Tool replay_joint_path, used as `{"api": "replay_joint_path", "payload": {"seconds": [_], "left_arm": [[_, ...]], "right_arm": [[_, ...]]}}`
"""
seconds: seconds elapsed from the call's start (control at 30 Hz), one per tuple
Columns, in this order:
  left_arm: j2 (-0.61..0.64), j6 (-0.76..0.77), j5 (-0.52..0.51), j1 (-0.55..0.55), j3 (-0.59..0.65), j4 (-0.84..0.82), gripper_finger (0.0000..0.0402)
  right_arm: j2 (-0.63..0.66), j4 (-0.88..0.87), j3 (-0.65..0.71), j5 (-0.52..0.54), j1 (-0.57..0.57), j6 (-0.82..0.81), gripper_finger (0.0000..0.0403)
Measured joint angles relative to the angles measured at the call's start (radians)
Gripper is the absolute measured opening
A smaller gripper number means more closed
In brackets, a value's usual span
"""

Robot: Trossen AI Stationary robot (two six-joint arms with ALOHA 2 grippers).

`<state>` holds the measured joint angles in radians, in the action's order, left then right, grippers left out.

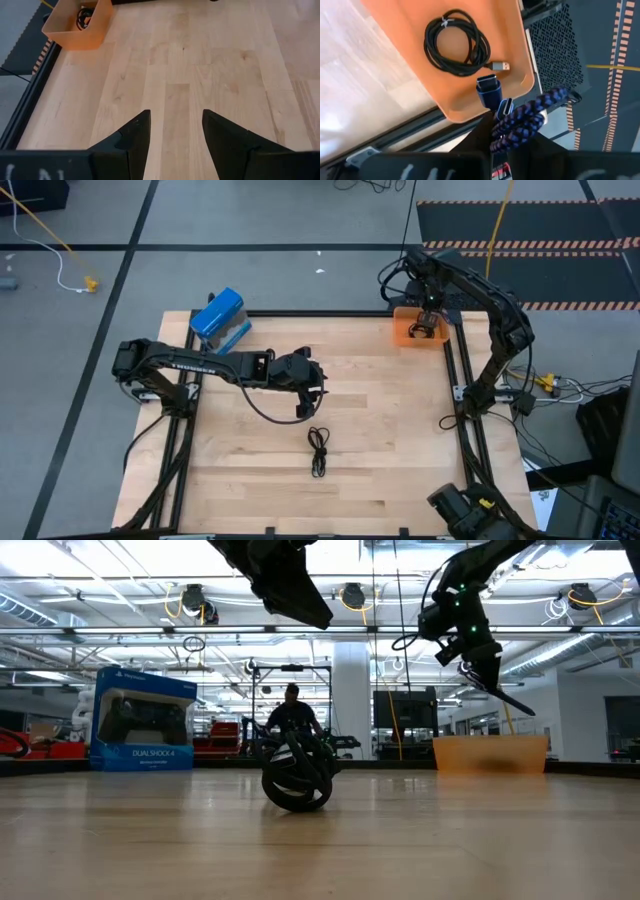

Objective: Pick and place USB-C Cables
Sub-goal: Put the blue charger cable into the orange bin

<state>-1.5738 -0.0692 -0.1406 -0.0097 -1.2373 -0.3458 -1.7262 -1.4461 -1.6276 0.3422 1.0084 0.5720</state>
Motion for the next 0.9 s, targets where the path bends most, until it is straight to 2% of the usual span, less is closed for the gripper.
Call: {"api": "replay_joint_path", "payload": {"seconds": [0.47,0.67,0.9], "left_arm": [[0.0,-0.003,0.0,-0.006,0.0,0.0,0.0182],[0.0,-0.004,0.0,-0.006,0.0,-0.001,0.0182],[0.0,-0.005,0.0,-0.006,0.0,-0.001,0.0182]], "right_arm": [[-0.092,0.073,0.001,-0.008,-0.002,-0.043,0.0018],[-0.142,0.095,0.001,-0.057,-0.002,-0.069,0.0018],[-0.204,0.11,0.005,-0.058,-0.004,-0.086,0.0018]]}}
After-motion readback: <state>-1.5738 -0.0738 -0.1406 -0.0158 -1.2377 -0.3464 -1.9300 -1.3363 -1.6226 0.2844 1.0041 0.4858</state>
